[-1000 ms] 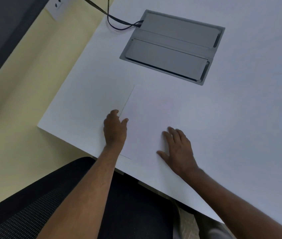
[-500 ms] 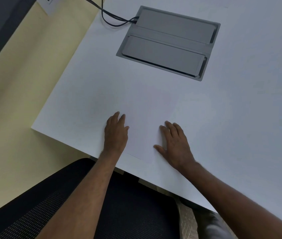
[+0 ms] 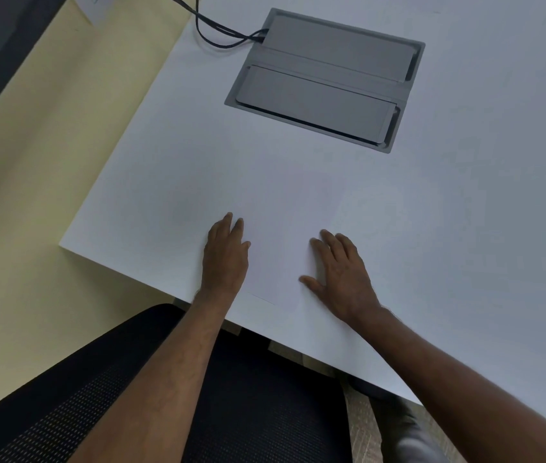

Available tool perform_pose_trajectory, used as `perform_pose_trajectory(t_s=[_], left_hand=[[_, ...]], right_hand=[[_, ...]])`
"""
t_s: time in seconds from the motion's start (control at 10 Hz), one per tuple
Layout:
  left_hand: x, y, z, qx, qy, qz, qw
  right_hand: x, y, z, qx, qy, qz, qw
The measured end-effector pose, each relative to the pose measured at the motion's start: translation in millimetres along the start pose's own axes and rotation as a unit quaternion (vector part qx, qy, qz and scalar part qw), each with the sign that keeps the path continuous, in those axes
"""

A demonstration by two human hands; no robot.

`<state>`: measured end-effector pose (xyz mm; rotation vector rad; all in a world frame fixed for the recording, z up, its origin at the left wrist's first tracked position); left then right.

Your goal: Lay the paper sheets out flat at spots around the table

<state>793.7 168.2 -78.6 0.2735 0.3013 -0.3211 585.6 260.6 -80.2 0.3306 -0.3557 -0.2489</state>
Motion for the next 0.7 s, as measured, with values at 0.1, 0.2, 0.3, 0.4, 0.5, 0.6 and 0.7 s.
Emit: perform_pose_trajectory(t_s=[0.1,0.2,0.3,0.4,0.5,0.6,0.7], left_hand=[[1,1,-1,0.004,-0.003,-0.007,1.0],[2,1,0,0.001,0.001,-0.002,1.0],[3,0,0,0.0,0.006,0.0,1.0],[2,0,0,-0.004,0.001,0.0,1.0],[3,0,0,-0.004,0.005,0.002,1.0],[1,2,1,-0.015,0.011,-0.004,1.0],[-9,4,11,-0.045,0.006,-0.018,0.999]], right_hand=[[0,-1,-1,0.001,0.0,0.001,1.0],[1,0,0,-0.003,-0.002,-0.003,1.0],[1,-1,-2,0.001,-0.002,-0.009,1.0],[0,-1,-3,0.003,0.001,-0.01,1.0],[-1,-2,-4,-0.003,-0.003,-0.007,1.0],[-2,-1,-3,-0.012,0.004,-0.002,1.0],[-6,-1,4,-0.023,-0.006,-0.009,1.0]])
Point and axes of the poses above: each hand's wrist, its own y-axis away from the middle knuckle, its own z-axis out of the back of the hand, x = y × z, the point moved 9 cm from there along -y, towards the middle knuckle, and after that the axes turned 11 degrees about -z, right-handed, at the moved point
